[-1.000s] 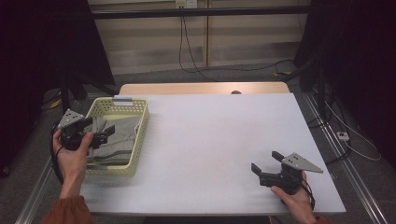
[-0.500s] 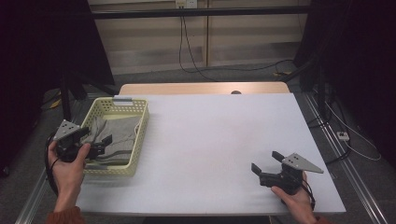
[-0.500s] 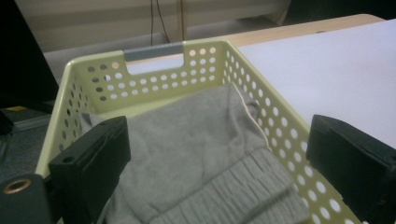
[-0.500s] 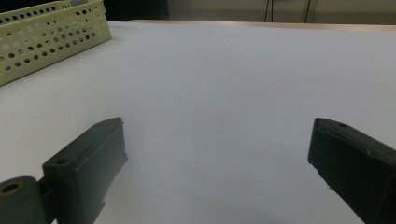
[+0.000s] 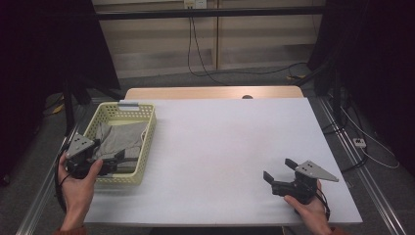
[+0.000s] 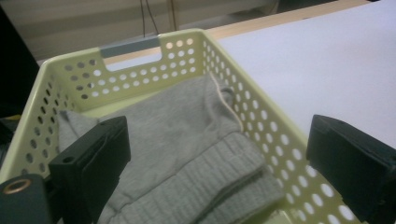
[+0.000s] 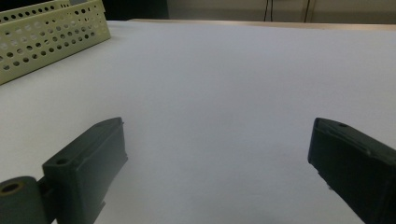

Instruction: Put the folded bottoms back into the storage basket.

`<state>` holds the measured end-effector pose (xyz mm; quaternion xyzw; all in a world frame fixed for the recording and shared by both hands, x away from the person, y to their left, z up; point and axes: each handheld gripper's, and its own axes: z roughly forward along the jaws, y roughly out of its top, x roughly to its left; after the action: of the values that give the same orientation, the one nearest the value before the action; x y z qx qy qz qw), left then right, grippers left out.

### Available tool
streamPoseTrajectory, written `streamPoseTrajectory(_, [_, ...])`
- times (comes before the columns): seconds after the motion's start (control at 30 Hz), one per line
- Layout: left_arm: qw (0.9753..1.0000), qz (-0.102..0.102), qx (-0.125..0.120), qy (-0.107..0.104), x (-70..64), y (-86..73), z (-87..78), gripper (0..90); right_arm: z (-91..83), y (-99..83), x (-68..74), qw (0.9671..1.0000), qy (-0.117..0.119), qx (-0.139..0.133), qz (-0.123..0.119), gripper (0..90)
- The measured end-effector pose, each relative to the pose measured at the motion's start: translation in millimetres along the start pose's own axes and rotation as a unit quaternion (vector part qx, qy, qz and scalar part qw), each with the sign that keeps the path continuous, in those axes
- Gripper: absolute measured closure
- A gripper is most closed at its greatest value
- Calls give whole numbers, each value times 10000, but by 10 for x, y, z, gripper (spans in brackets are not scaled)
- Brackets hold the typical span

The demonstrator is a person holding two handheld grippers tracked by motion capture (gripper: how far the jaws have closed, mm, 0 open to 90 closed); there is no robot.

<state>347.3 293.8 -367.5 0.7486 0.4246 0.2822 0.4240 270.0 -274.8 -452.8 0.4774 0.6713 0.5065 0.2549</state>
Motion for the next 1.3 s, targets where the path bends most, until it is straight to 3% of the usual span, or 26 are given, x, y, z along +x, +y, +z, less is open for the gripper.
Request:
streamPoseTrajectory(0.17, [9999,81,-38,-126,-108,23,-18,68,-2,0,1,10000,4,-1,-1,36])
streamPoseTrajectory(0.27, [9996,287,-27,45,-184,44,-9,66,1,0,-1,10000,-1,6,-4,37])
streamPoseTrajectory(0.33, [9997,220,-40,-76,-220,58,24,65,6,-1,4,10000,-6,6,23,36])
streamPoseTrajectory(0.47, [9992,353,-41,-190,-310,97,50,65,0,0,2,10000,-7,6,2,37])
streamPoseTrajectory(0.8, [9980,151,-315,-519,-441,171,61,66,4,0,-1,10000,3,-1,28,37])
streamPoseTrajectory(0.9, [9978,307,-325,-496,-516,190,68,66,2,-1,0,10000,6,7,3,37])
streamPoseTrajectory(1.0, [9970,289,-327,-638,-583,210,87,66,2,0,0,10000,4,6,3,37])
streamPoseTrajectory(1.1, [9975,375,-199,-573,-667,235,100,68,-5,2,-3,10000,6,1,0,37])
streamPoseTrajectory(1.3, [9956,471,-234,-775,-802,283,139,68,-12,7,4,10000,19,-20,10,37])
